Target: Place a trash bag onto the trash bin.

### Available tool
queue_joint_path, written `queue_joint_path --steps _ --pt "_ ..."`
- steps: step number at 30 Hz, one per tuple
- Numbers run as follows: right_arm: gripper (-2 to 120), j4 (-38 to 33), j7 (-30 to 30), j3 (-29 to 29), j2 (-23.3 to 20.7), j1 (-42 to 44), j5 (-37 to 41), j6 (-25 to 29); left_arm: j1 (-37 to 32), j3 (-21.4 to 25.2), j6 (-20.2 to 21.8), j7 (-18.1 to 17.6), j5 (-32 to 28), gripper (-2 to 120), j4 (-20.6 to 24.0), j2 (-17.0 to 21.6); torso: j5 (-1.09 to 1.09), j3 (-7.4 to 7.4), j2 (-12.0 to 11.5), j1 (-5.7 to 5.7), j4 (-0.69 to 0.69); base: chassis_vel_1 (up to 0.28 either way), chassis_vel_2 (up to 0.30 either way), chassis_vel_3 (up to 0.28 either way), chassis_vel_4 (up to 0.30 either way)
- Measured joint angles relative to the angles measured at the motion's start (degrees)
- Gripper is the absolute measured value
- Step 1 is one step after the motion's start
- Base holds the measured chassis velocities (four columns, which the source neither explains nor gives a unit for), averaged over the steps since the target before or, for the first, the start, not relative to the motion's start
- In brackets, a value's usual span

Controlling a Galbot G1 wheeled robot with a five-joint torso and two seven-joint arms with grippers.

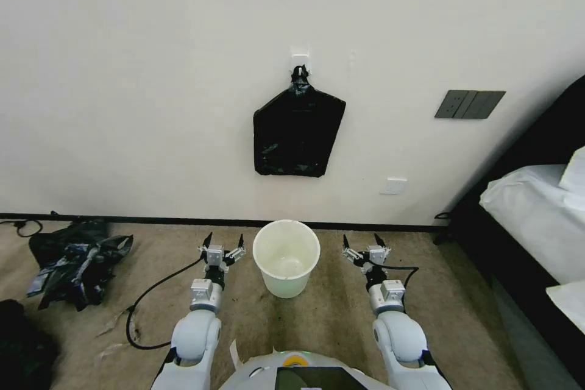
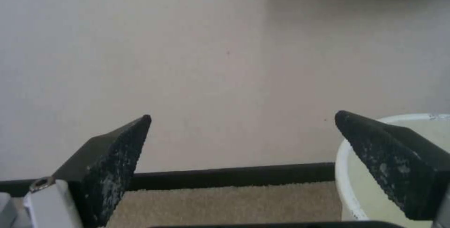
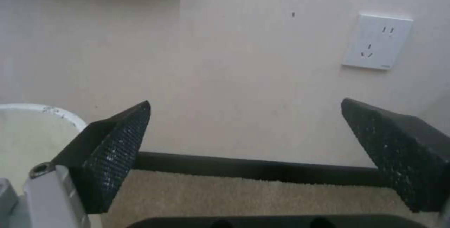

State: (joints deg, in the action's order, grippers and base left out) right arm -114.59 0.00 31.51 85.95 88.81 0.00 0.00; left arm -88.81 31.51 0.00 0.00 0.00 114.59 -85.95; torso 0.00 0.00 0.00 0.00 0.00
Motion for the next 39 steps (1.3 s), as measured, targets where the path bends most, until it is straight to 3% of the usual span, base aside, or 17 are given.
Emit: queue_joint_path --steps 33,39 --pt "100 -0.2 0.3 -0.2 0.3 0.5 -0.4 1.0 -0.1 -0.8 -0.2 -0.6 0.2 100 0.1 0.2 0.00 0.00 0.0 0.00 0.00 0.000 0.000 0.000 0.000" --pt "100 -3.1 3.3 -2.3 3.3 4.9 -4.4 9.9 -2.5 -11.3 -4.9 -8.5 4.1 100 4.0 3.2 -0.01 0.00 0.0 0.00 -0.01 0.000 0.000 0.000 0.000"
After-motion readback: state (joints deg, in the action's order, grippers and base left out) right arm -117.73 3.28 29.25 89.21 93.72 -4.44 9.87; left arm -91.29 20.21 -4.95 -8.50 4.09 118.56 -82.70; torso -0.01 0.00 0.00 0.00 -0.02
